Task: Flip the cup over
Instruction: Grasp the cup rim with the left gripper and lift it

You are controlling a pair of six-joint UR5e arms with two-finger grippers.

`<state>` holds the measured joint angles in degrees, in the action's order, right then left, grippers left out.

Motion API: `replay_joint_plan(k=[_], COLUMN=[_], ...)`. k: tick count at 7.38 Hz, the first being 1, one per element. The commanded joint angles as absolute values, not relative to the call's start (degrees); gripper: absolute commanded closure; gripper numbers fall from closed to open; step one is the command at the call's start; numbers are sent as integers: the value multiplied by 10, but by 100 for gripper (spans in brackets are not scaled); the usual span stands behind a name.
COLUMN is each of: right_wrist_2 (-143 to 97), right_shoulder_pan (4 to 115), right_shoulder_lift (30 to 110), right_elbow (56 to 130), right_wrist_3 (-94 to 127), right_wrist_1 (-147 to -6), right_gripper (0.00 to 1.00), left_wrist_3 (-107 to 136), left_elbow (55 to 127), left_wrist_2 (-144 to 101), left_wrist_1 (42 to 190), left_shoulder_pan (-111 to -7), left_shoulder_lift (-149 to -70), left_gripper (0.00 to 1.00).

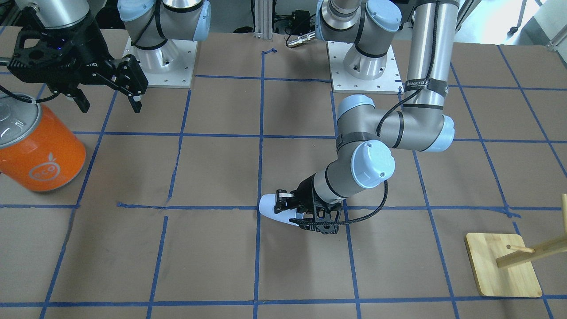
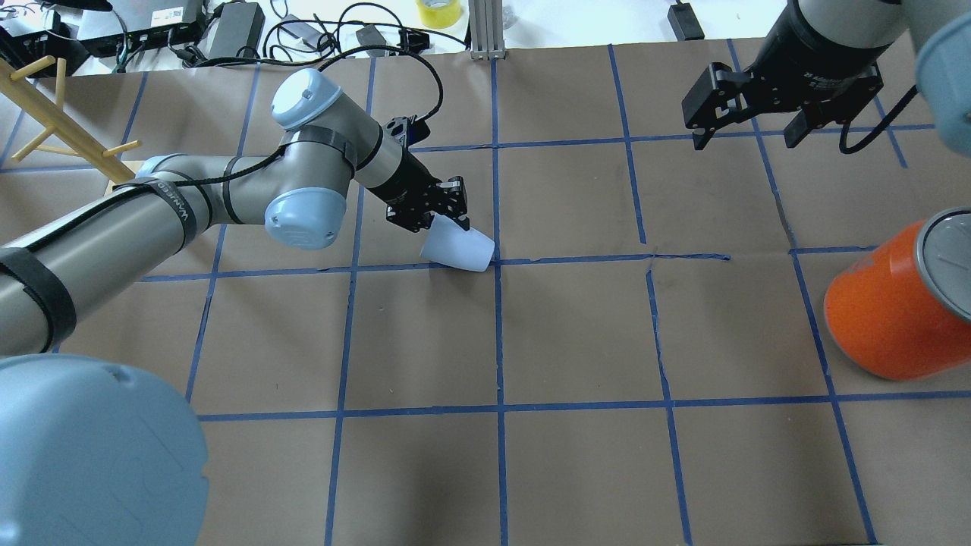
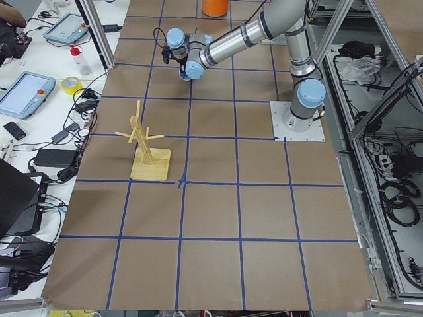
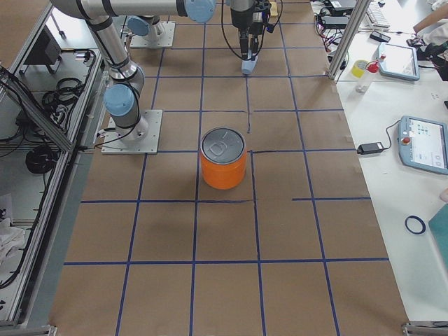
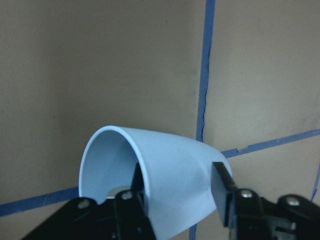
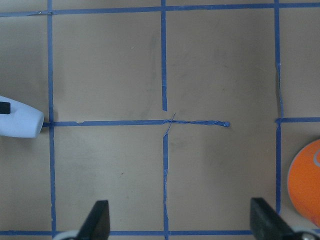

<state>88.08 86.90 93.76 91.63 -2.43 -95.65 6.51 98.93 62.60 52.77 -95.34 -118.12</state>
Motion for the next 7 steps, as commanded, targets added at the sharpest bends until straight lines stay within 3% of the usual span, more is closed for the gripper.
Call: replay_joint_plan(k=[1, 4, 7], right_wrist_2=[882, 881, 882], right_shoulder_pan=[869, 869, 869], right_shoulder_lift=[938, 939, 940], right_elbow=[917, 919, 919], right_wrist_3=[-25, -20, -20], right_wrist_1=[-957, -957, -957], right_gripper=[0, 0, 0], left_wrist_3=[67, 68, 59], left_elbow=[986, 921, 900], left_wrist_2=[637, 749, 837], left_wrist_1=[527, 543, 535], left_shoulder_pan=[-953, -953, -954], left_shoulder_lift=[-1180, -1173, -1148], left_gripper=[100, 100, 100])
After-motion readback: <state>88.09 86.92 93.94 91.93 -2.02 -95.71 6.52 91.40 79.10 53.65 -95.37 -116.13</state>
